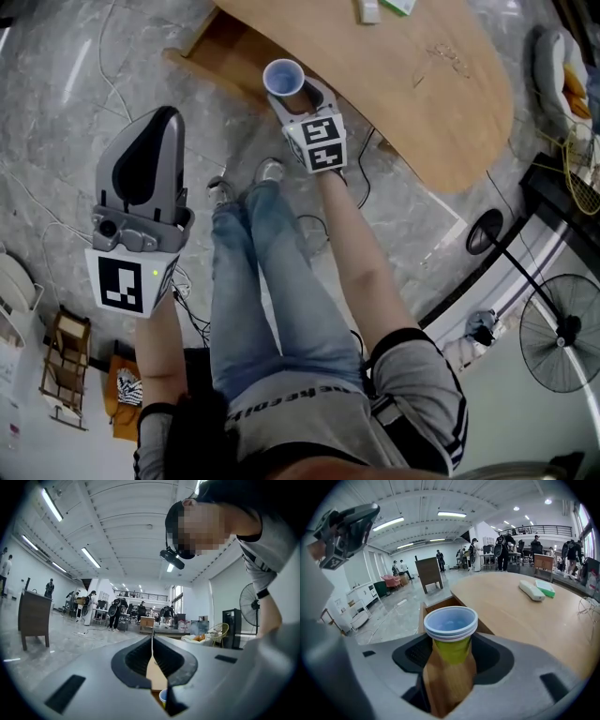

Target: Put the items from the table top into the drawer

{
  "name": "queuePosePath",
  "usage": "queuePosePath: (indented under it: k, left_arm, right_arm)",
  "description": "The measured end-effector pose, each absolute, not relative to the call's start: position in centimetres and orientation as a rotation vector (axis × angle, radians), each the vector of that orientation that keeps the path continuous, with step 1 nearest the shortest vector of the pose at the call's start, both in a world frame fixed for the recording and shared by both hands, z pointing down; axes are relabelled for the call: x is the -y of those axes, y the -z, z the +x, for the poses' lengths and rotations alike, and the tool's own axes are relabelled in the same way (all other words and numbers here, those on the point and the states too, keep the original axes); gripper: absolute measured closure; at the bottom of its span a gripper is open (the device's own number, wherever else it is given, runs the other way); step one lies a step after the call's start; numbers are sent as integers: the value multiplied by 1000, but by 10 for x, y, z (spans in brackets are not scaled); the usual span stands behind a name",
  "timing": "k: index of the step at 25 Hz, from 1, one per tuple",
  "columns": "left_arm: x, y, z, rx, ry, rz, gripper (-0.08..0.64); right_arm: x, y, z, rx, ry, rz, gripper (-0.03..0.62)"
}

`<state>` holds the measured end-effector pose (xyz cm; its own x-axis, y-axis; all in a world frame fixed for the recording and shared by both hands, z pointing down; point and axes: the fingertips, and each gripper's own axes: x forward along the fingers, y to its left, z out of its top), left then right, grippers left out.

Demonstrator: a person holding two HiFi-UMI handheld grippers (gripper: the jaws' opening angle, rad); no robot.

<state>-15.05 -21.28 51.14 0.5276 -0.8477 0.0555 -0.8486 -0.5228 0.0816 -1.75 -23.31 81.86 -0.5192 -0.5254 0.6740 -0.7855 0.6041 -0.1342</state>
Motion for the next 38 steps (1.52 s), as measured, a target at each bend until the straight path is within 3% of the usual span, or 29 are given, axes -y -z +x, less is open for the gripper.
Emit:
queuePosePath:
  k: [17, 38]
  left_arm:
    - [220, -546, -168, 1530, -67, 2580, 548]
    - [228, -544, -166, 1542, -82, 2566, 548]
  right_arm:
    - [250, -876, -40, 2170, -577, 925, 333]
    - [237, -884, -38, 2070, -668, 892, 318]
